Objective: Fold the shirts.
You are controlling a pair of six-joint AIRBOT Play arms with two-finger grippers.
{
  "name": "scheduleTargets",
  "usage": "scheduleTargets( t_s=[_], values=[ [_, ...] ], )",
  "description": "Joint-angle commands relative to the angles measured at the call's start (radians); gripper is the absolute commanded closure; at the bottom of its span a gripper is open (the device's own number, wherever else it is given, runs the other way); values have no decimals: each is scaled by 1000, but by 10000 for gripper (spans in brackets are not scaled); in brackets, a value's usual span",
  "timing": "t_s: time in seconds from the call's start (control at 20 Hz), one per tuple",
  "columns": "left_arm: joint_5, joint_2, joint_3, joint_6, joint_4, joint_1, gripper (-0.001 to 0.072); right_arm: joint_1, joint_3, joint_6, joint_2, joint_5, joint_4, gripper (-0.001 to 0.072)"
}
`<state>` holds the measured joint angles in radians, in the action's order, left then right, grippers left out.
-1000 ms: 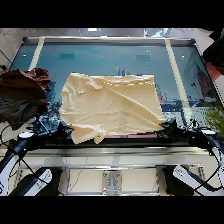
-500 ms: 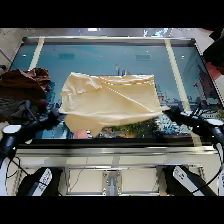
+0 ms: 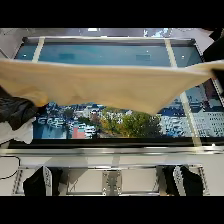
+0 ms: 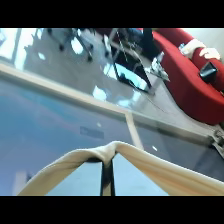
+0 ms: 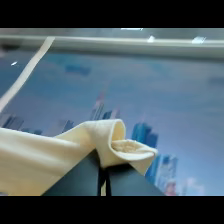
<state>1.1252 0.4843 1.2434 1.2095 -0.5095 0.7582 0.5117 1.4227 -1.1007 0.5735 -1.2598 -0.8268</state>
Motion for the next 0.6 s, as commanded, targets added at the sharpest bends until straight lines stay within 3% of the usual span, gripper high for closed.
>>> scheduleTargets(
  t_s=[0.0, 0.2, 0.35, 0.45, 0.55],
  values=[
    [149, 123, 388, 4, -48, 90, 695, 0, 351, -37, 42, -25, -192, 708],
    [275, 282, 409, 45, 24, 81, 696, -1, 419, -74, 229, -173, -145, 707],
    [294, 341, 256, 36, 14, -25, 696, -2, 406, -77, 413, -274, 30, 706],
    [267, 378, 127, 21, -105, -185, 696, -30, 360, -68, 517, -298, 92, 706],
    [137, 433, 9, 21, -287, -360, 695, -103, 288, -60, 609, -307, 40, 706]
  ],
)
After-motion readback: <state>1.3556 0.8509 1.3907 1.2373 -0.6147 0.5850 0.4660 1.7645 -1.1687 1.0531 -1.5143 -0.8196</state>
